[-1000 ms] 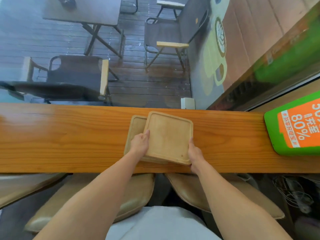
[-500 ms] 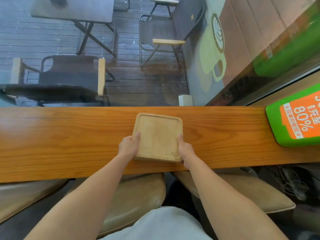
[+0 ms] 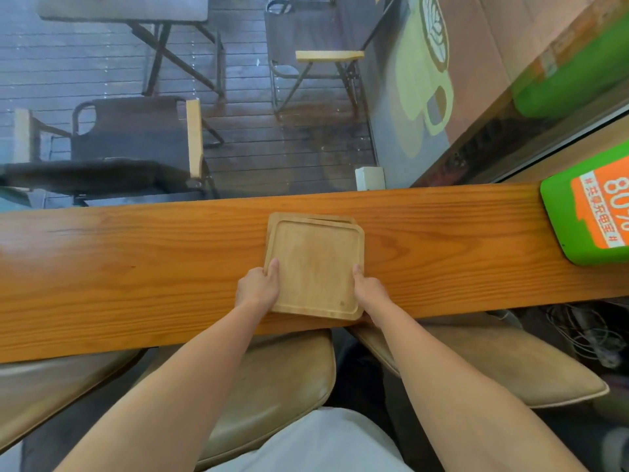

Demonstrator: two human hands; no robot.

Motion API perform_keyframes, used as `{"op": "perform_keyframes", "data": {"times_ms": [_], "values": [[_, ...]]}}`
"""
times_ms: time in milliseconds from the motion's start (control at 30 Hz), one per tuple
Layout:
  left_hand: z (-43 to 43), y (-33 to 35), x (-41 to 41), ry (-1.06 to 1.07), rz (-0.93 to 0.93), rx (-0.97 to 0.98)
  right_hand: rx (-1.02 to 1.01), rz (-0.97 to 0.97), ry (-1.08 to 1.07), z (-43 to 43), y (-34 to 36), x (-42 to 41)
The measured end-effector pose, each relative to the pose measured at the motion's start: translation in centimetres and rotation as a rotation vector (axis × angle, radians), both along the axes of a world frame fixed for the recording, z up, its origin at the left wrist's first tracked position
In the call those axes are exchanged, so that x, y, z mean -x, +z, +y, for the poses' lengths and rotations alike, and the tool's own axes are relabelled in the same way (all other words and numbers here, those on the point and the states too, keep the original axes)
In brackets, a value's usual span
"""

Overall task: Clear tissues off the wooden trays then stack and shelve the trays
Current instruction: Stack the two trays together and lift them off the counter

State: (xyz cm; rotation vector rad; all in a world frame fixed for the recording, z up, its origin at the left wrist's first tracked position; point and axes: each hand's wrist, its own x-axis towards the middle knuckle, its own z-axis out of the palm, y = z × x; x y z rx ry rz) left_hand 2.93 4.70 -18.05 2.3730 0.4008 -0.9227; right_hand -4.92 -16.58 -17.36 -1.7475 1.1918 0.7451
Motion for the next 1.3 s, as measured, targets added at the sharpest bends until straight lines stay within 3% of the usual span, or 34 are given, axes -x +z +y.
{"op": "perform_keyframes", "data": {"times_ms": [267,867,1300], "values": [[0.1,0.6,0.0,-0.005,-0.175,0.027,0.092,-0.186,0.095,-0.3,0.5,-0.3],[-0.9,0.2,-0.8,-0.213,-0.288,-0.224,0.283,-0.138,0.184,0.1,0.2,-1.1],[-1.2,0.2,-1.0,-0.294,-0.324,-0.276,0.343,-0.080,0.337,0.1,1.4,-1.4]]}}
